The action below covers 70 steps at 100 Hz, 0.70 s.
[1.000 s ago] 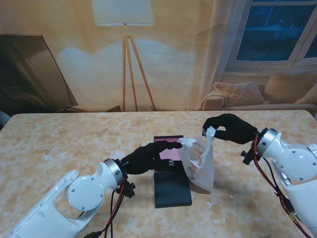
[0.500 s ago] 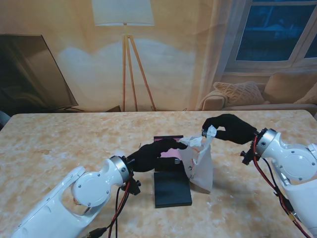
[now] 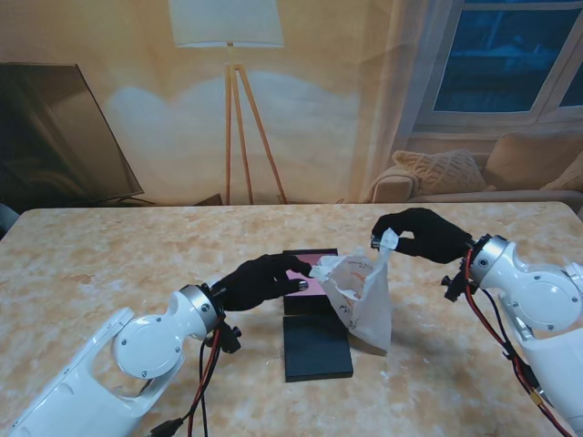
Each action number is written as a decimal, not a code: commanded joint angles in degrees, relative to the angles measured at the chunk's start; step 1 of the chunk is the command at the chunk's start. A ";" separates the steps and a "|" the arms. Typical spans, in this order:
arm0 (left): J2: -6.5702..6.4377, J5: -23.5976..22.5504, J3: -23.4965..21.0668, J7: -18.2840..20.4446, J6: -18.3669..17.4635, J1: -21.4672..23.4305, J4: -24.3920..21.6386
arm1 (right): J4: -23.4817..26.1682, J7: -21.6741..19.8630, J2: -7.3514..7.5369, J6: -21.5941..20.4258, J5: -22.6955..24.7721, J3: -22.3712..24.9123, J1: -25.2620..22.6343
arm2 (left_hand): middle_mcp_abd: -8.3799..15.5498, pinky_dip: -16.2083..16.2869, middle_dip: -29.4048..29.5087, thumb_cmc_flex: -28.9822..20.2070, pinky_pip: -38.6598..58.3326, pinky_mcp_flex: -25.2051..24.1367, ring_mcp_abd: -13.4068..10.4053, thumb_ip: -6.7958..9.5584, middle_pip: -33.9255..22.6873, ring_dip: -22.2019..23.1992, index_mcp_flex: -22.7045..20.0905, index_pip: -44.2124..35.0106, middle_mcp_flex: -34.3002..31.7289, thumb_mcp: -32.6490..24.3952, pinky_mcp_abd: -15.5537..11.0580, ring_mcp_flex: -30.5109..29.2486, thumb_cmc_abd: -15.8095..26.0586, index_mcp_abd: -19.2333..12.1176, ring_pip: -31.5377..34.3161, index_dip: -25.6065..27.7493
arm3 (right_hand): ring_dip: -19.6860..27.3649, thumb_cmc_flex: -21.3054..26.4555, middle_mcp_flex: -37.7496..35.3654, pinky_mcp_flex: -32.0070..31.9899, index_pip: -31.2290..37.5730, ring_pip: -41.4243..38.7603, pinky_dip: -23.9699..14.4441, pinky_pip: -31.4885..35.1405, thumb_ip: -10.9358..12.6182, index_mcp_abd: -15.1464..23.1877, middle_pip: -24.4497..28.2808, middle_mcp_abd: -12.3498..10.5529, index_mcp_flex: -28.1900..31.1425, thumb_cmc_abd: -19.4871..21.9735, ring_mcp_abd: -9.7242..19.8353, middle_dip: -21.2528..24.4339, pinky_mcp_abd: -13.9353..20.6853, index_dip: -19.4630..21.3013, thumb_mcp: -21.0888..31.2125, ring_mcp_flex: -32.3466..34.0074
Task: Pack mini donuts into a plastic bag, tie the opening and put the bag into the gift box
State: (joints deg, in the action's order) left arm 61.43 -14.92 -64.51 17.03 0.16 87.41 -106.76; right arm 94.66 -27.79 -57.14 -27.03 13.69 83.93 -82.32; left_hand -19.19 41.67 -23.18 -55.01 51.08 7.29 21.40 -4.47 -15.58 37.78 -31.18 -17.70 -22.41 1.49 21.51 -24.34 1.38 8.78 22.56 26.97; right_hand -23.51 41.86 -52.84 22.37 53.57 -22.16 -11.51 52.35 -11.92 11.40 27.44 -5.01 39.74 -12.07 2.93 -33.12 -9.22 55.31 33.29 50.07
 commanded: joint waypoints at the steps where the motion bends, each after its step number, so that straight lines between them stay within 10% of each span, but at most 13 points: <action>1: -0.34 -0.89 -0.44 1.04 -0.47 0.92 0.26 | -0.01 -0.81 -0.40 0.21 0.05 -0.34 -0.09 | -0.22 1.45 -0.34 -1.64 1.21 0.04 0.52 1.40 -0.16 1.31 -1.29 0.00 -0.64 -0.06 -0.14 -0.59 0.58 -0.06 1.57 0.63 | -1.90 7.51 -0.72 -0.67 4.68 -0.21 -0.16 0.79 2.68 14.80 -0.45 0.10 3.50 -0.83 0.41 -0.54 -0.17 3.27 12.57 -0.44; 70: -0.70 -12.53 -11.11 -1.91 -5.60 7.27 4.72 | -0.97 -1.15 -0.36 0.05 -0.34 -1.73 1.07 | -0.37 1.79 -1.71 -5.48 2.89 0.12 1.46 1.00 -0.56 4.00 -6.80 -1.04 -5.98 -0.44 0.21 -1.29 -4.63 0.44 3.32 3.91 | -1.87 7.44 -0.47 -0.89 4.41 -0.18 -0.21 0.81 2.68 15.02 -0.60 0.08 3.26 -0.76 0.31 -0.45 -0.27 3.05 12.38 -0.66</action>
State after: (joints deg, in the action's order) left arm 60.99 -26.49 -74.60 15.06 -5.32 93.95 -102.54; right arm 93.69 -27.99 -57.15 -26.97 13.31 82.47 -81.12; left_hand -19.93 41.74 -24.14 -57.77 52.35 7.54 22.39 -4.46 -16.21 40.08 -35.79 -17.71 -26.77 1.41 21.58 -24.60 -1.35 9.39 24.53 29.02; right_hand -23.51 41.85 -52.84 22.35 53.57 -22.16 -11.51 52.35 -11.93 11.40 27.44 -4.97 39.74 -12.08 2.72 -33.12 -9.23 55.32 33.29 50.02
